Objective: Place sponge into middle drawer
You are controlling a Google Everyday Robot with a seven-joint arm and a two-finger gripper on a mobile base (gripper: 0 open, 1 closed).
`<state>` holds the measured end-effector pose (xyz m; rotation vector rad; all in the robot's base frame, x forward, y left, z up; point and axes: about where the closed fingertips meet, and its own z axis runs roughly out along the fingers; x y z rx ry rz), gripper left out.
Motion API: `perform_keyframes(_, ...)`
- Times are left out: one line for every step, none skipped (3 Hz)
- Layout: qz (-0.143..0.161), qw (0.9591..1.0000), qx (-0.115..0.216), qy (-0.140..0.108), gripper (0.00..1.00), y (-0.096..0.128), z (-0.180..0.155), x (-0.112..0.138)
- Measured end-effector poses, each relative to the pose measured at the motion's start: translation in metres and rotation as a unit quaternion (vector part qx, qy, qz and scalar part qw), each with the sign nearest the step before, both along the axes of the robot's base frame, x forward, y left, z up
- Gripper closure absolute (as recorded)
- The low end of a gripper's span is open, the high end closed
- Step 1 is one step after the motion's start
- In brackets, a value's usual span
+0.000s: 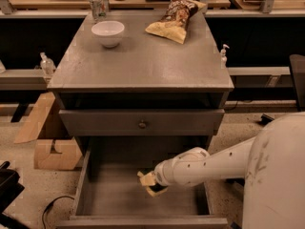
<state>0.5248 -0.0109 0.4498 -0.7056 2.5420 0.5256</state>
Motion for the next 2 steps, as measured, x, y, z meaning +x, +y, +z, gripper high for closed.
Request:
perform_keyframes(0.001, 1.0, 0.0, 0.001, 0.0, 0.001, -0.0005, -0.0004)
perform_keyframes(0.001, 1.0, 0.0, 0.001, 0.0, 0.001, -0.0005, -0.0004)
